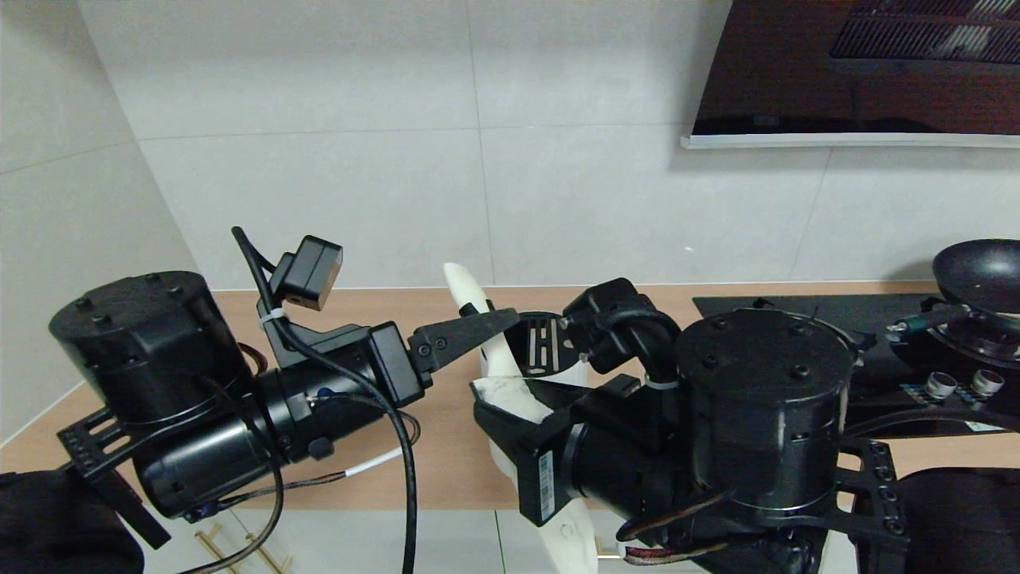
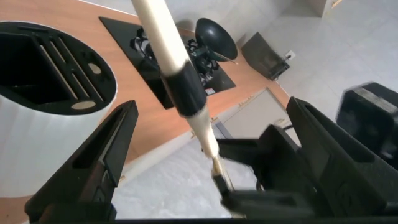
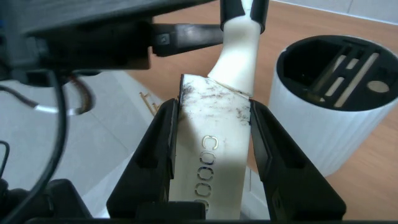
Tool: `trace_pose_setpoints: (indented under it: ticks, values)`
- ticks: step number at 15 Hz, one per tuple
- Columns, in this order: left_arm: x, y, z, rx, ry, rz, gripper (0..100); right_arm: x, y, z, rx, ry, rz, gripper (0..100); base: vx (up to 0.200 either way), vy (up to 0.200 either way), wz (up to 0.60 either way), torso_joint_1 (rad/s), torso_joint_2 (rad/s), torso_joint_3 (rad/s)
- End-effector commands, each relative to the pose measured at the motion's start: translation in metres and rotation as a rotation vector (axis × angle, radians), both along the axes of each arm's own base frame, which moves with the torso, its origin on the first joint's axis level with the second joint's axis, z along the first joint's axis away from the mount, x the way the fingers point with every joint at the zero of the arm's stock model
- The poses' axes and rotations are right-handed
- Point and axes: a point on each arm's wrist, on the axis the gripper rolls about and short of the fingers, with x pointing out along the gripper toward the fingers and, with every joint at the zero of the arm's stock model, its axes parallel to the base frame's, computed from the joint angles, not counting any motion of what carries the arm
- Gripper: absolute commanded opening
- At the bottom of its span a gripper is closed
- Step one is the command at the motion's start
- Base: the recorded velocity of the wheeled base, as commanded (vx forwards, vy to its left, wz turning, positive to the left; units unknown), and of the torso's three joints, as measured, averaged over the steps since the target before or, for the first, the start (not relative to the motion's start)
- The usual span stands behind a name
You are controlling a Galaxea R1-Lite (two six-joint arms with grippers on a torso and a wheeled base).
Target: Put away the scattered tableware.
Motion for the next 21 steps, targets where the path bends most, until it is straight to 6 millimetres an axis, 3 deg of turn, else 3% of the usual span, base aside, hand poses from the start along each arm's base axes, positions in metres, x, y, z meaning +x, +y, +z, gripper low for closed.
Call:
trace_pose_setpoints:
  ticks: [1, 2, 3, 17, 18, 21]
  values:
    - [0.0, 0.0, 0.0, 0.0, 0.0, -0.002, 100, -0.002, 0.002, -0.001, -0.002, 0.003, 0.007, 0, 0.0, 0.0, 0.0, 0.0, 0.0, 0.0]
    - [0.0, 0.0, 0.0, 0.0, 0.001, -0.001, 100, -0.002, 0.002, -0.001, -0.001, 0.002, 0.008, 0, 0.0, 0.0, 0.0, 0.0, 0.0, 0.0]
    - [0.001, 0.0, -0.001, 0.001, 0.003, -0.001, 0, -0.003, 0.001, -0.001, -0.001, 0.002, 0.008, 0, 0.0, 0.0, 0.0, 0.0, 0.0, 0.0]
    - [0.002, -0.001, 0.0, 0.001, 0.0, 0.001, 0, -0.005, 0.002, 0.001, 0.005, -0.003, -0.013, 0, 0.0, 0.0, 0.0, 0.0, 0.0, 0.0]
    - [0.002, -0.001, 0.002, -0.003, -0.006, 0.009, 0, -0.005, 0.002, 0.001, 0.006, -0.002, -0.014, 100, 0.0, 0.0, 0.0, 0.0, 0.0, 0.0]
    - [0.004, -0.001, 0.008, -0.015, -0.026, 0.052, 0, -0.004, 0.001, 0.002, 0.011, -0.004, -0.015, 100, 0.0, 0.0, 0.0, 0.0, 0.0, 0.0]
